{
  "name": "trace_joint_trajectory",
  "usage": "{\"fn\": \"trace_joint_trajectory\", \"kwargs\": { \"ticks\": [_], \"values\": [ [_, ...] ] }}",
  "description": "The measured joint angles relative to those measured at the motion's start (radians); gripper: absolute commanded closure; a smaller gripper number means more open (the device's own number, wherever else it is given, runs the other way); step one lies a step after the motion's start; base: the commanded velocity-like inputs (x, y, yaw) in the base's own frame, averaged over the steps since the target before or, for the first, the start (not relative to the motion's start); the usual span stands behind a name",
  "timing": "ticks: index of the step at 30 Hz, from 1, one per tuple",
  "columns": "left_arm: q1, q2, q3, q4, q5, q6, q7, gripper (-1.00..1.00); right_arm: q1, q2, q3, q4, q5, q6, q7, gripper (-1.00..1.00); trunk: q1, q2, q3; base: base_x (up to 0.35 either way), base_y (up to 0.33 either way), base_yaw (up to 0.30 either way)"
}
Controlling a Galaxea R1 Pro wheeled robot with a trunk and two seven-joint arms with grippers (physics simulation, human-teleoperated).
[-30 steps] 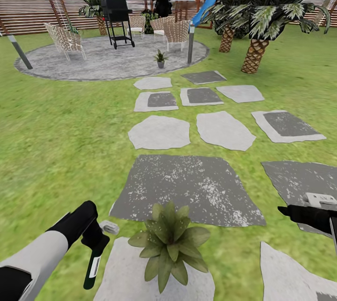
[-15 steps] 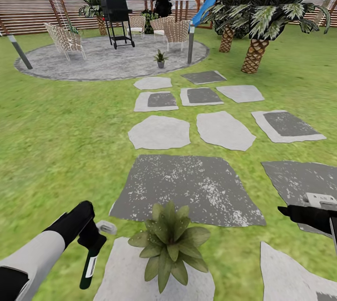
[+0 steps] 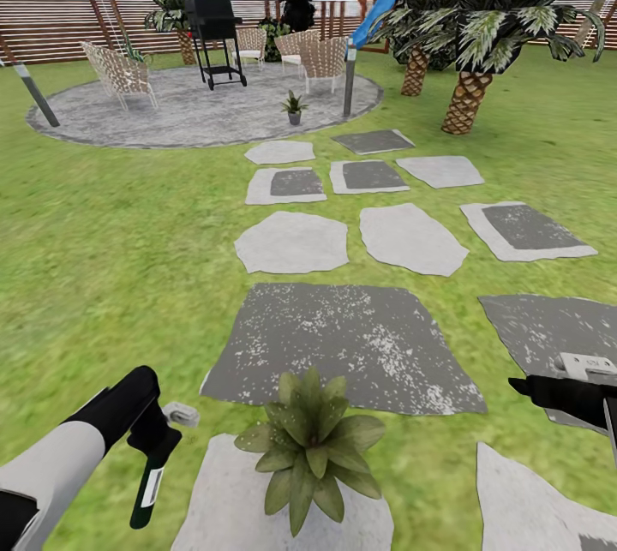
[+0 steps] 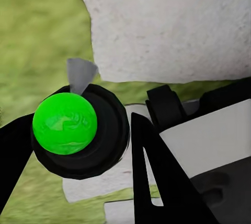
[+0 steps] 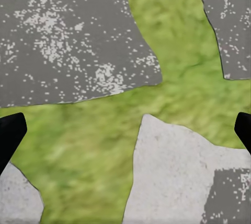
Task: Pick up the pesticide atomizer in the garden and spray insectifuge to fully cover both potted plants in the garden.
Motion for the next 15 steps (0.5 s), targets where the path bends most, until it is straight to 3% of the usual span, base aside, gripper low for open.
{"fn": "trace_joint_trajectory", "kwargs": {
  "ticks": [8, 15],
  "values": [
    [-0.003, 0.001, 0.000, -0.001, 0.000, 0.000, 0.000, 1.00, 0.000, 0.000, 0.000, 0.000, 0.000, 0.000, 0.000, -1.00, 0.000, 0.000, 0.000, 0.000, 0.000, 0.000],
    [-0.004, -0.015, -0.002, -0.012, 0.007, 0.000, -0.001, 1.00, 0.000, 0.000, 0.000, 0.001, 0.000, 0.000, 0.000, -1.00, 0.000, 0.000, -0.001, 0.000, 0.000, 0.018]
  ]
}}
